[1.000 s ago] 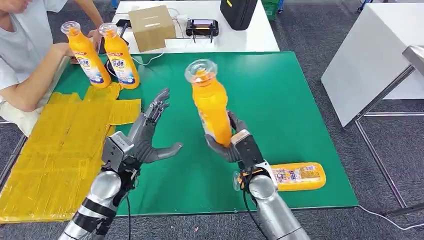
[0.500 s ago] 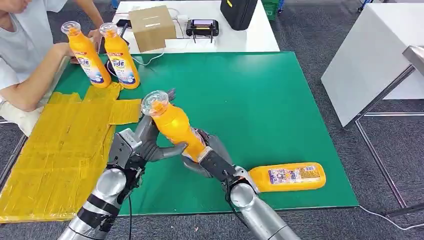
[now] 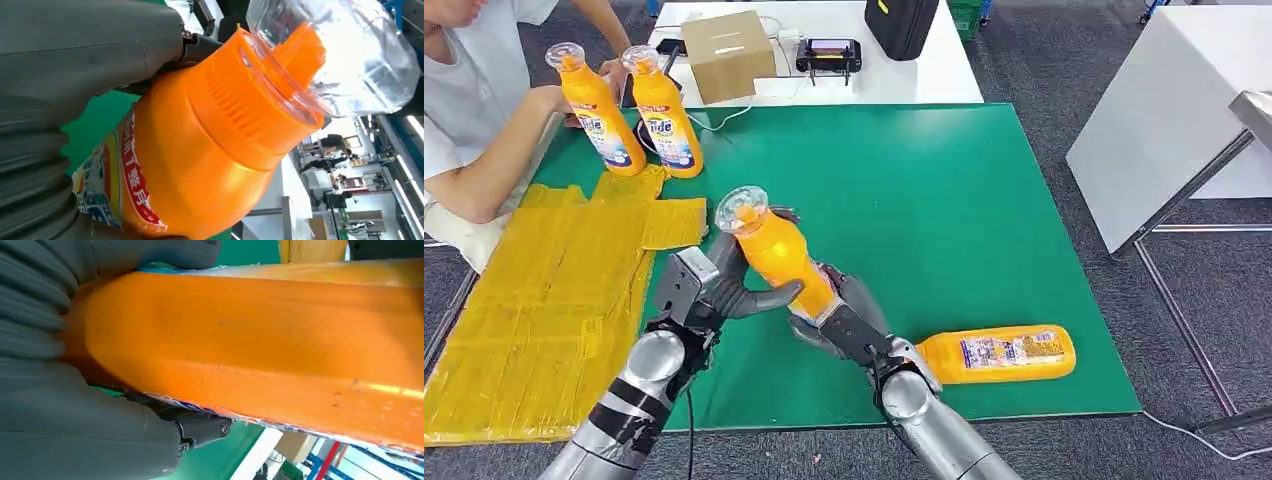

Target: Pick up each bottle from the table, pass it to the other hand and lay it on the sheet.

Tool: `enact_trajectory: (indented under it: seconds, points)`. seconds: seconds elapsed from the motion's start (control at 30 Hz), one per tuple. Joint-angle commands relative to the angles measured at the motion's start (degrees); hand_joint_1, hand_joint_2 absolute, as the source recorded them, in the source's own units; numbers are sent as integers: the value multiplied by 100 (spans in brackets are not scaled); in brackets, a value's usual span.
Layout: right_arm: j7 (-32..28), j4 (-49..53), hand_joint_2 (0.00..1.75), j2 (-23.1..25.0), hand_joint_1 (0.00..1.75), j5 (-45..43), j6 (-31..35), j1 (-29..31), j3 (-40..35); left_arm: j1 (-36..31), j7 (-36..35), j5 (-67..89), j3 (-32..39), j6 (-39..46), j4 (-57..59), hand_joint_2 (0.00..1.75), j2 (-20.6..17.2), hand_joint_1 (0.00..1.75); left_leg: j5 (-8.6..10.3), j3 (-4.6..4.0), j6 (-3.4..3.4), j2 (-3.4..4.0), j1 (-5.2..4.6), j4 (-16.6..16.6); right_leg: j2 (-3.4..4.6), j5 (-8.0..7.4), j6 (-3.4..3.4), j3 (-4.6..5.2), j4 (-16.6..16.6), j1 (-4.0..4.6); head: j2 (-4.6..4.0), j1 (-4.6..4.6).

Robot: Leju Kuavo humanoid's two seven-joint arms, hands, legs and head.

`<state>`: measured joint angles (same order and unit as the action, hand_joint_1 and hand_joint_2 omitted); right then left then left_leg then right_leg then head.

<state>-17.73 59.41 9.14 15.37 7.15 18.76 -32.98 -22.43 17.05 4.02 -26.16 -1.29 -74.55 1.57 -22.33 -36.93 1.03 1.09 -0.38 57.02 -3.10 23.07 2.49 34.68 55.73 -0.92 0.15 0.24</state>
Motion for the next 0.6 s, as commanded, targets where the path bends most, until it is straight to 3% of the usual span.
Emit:
enact_trajectory:
  seconds: [0.03, 0.33, 0.37, 0.4, 0.43, 0.53, 0.6]
  points:
    - [-35, -296, 175, -64, 175, 10, -7, 259, -215, -312, -30, 22, -137, 23, 526, 175, 53, 175, -16, 36, -10, -8, 11, 4, 23, 14, -11, -40, -2, 5, 0, -2]
    - [-103, -114, 175, -61, 175, 57, 269, 184, -45, -218, 45, 96, 23, 280, 371, 175, 38, 175, -16, 34, -9, -5, 9, 2, 24, 13, -10, -37, -2, 3, 0, 0]
    - [-246, 165, 175, -28, 152, -100, 535, 33, 203, -198, 92, 340, 17, 581, 270, 175, -9, 175, -9, 19, -6, -4, 5, 0, 18, 7, -7, -22, -3, 2, 0, 0]
    - [-284, 485, 175, -88, 0, -191, 639, -75, 336, -187, 170, 754, 59, 1097, 106, 175, -93, 175, -19, 38, -10, -5, 11, 4, 27, 16, -12, -42, -2, 5, 0, 0]
    - [-365, 1122, 175, -255, 0, -83, 1029, -275, 511, -188, 133, 1303, 137, 1685, -122, 175, -246, 175, -13, 25, -8, -8, 8, 2, 18, 12, -10, -29, -2, 3, 0, 0]
    - [-234, 2619, 175, -686, 0, 235, 1173, -769, 910, -292, -456, 3015, 525, 2629, -367, 175, -618, 175, -9, 6, -7, -13, 5, 5, 9, 10, -7, -11, 4, 2, 0, 0]
    - [-227, 3172, 175, -755, 0, 530, 1235, -982, 1067, -465, -897, 3959, 835, 2859, -94, 175, -658, 175, -17, 22, -8, -9, 6, 6, 18, 16, -9, -26, 4, 1, 0, 2]
